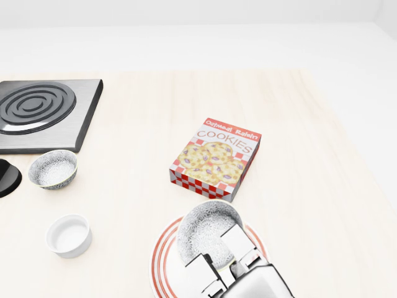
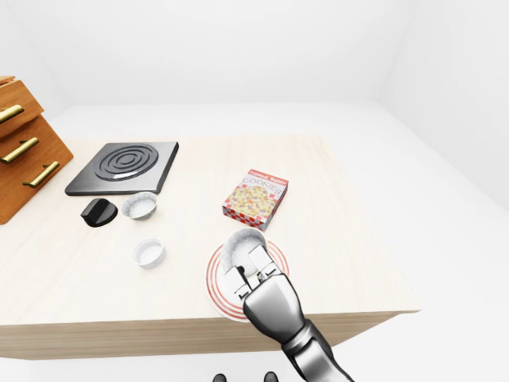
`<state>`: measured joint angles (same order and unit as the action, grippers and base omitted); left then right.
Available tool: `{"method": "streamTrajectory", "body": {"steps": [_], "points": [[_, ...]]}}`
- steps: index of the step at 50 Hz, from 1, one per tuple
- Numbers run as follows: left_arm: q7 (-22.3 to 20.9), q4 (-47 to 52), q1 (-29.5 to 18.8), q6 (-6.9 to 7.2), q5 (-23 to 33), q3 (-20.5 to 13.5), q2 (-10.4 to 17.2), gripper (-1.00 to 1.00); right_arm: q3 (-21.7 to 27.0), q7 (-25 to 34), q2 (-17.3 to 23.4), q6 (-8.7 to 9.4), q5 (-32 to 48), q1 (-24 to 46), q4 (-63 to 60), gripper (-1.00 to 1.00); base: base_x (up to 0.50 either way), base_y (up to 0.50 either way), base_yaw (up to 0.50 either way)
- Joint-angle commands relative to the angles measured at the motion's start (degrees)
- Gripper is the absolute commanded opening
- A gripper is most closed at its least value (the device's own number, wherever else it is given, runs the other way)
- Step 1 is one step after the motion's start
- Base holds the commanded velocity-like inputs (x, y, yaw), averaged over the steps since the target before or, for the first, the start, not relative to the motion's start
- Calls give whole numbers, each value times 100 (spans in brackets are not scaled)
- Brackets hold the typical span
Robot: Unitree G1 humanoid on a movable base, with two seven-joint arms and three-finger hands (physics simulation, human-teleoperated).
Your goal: Pick the akita bowl next to the plate and place it on the plate.
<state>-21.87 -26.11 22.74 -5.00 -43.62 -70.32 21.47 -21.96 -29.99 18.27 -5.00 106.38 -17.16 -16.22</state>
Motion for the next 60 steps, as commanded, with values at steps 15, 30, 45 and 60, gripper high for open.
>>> {"method": "streamTrajectory", "body": {"steps": [15, 30, 45, 60], "points": [[4, -25, -41, 0, 29, 59, -2, 100, -386, -1, -191, 0, -485, 190, 633, -100, 0, 0, 0], [-13, -68, -31, 0, 8, 76, 17, 100, 113, -1, -463, 0, -1093, 622, 1121, -100, 0, 0, 0], [-39, -144, -32, 0, -15, 109, 34, 100, 499, -1, -703, 0, -1743, 670, 1265, -100, 0, 0, 0], [9, -54, -18, 0, 4, 86, 2, 100, 487, -1, -711, 0, -1940, 536, 1592, -100, 0, 0, 0]]}}
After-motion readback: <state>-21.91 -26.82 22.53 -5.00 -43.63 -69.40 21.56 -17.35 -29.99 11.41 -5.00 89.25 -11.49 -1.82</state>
